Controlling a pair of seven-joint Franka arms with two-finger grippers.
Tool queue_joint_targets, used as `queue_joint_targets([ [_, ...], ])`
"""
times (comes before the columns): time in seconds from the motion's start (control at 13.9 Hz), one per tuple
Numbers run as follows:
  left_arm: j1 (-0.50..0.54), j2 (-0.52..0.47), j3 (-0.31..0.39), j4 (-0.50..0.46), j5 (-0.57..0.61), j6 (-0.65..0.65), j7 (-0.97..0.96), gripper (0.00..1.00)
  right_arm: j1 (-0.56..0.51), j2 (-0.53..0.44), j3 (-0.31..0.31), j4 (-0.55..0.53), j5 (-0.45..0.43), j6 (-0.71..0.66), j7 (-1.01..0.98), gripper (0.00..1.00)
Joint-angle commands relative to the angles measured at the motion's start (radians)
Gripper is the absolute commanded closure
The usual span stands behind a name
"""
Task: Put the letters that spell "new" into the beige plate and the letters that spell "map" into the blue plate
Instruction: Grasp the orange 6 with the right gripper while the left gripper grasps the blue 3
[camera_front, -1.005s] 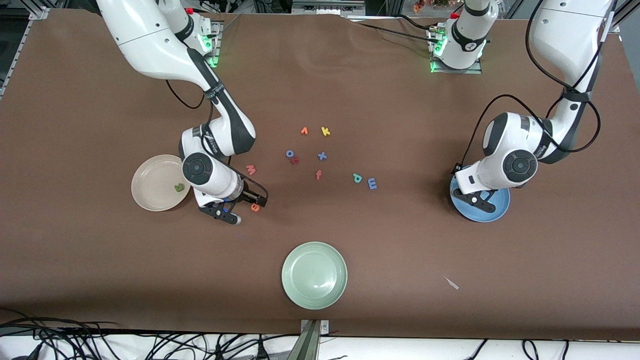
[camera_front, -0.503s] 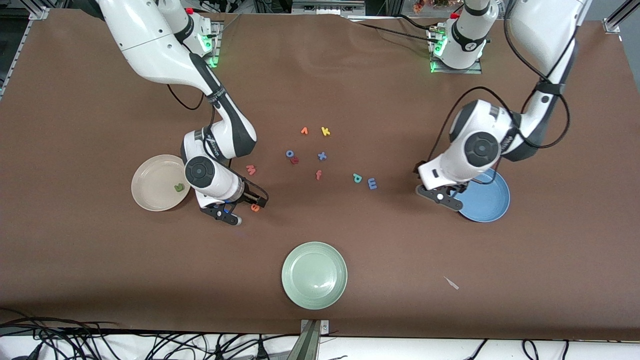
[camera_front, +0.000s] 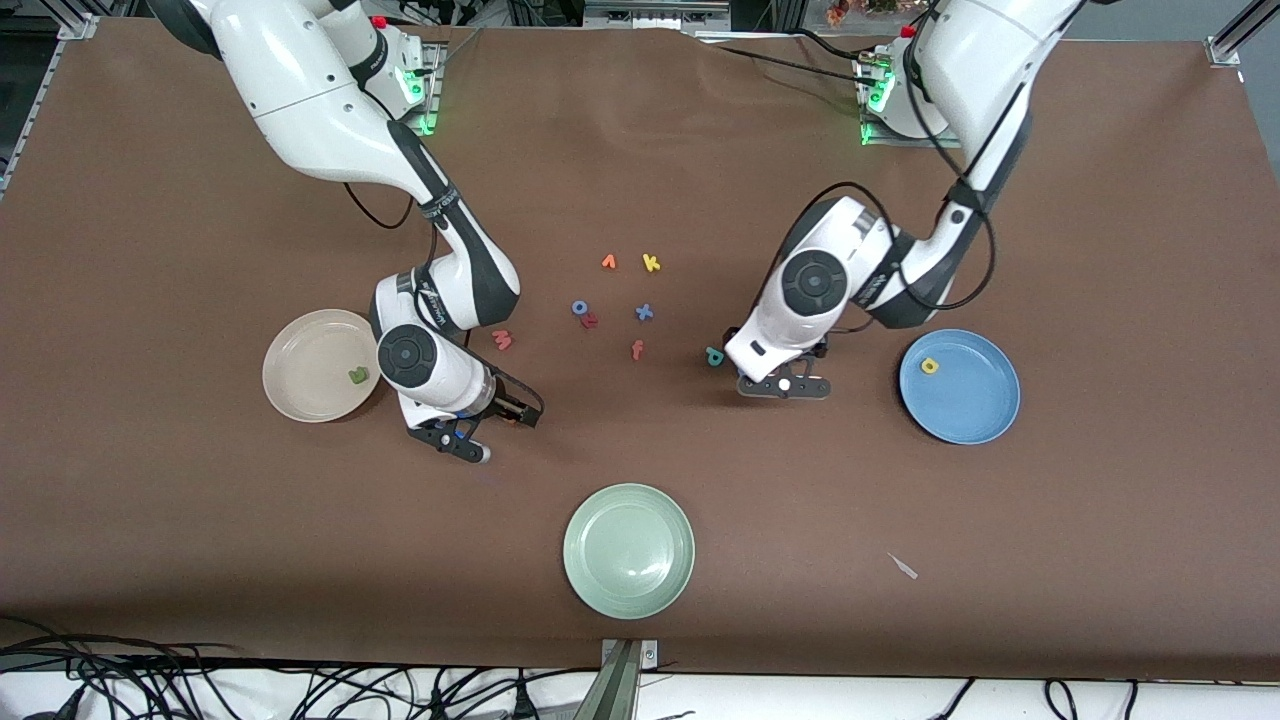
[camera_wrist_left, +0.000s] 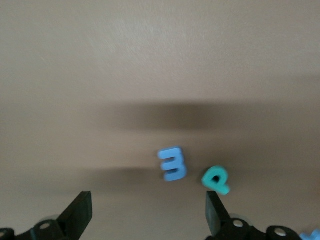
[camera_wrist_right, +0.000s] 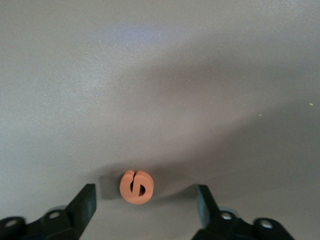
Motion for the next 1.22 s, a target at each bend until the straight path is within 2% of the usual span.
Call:
queue_joint_targets([
  [0.0,-0.010,0.075,0.006,0.067,0.034,0.024,-0.139,0.00,0.003,0.025,0.001,0.029,0.010,0.001,0.012,0.34],
  [0.14,-0.010,0.107,0.006,0.067,0.032,0.082,-0.148,0.00,0.003,0.025,0.001,0.029,0.044,0.001,0.012,0.54],
  [0.29,-0.012,0.127,0.008,0.063,0.034,0.132,-0.150,0.00,0.003,0.025,0.001,0.029,0.047,0.001,0.012,0.70],
  [0.43,-0.010,0.128,0.008,0.051,0.035,0.132,-0.144,0.00,0.003,0.026,0.001,0.029,0.047,0.001,0.010,0.81],
  [0.5,-0.010,0.126,0.008,0.050,0.035,0.130,-0.133,0.06,0.003,0.026,0.001,0.029,0.047,0.001,0.007,0.85],
  [0.65,-0.009,0.126,0.008,0.050,0.035,0.127,-0.131,0.48,0.003,0.026,0.001,0.046,0.047,-0.008,0.000,0.87],
  [0.72,-0.009,0.126,0.008,0.050,0.035,0.123,-0.136,0.66,0.003,0.023,0.001,0.054,0.047,-0.014,-0.002,0.88],
  [0.79,-0.007,0.126,0.008,0.049,0.035,0.120,-0.139,0.79,0.000,0.015,-0.002,0.064,0.046,-0.039,-0.005,0.88],
  [1.01,-0.009,0.124,0.008,0.035,0.035,0.118,-0.142,0.89,-0.037,-0.017,-0.008,0.117,0.029,-0.216,-0.086,0.88],
  [1.15,-0.006,0.118,0.008,0.035,0.035,0.115,-0.138,1.00,-0.042,-0.075,-0.036,0.089,0.027,-0.327,-0.176,0.88],
])
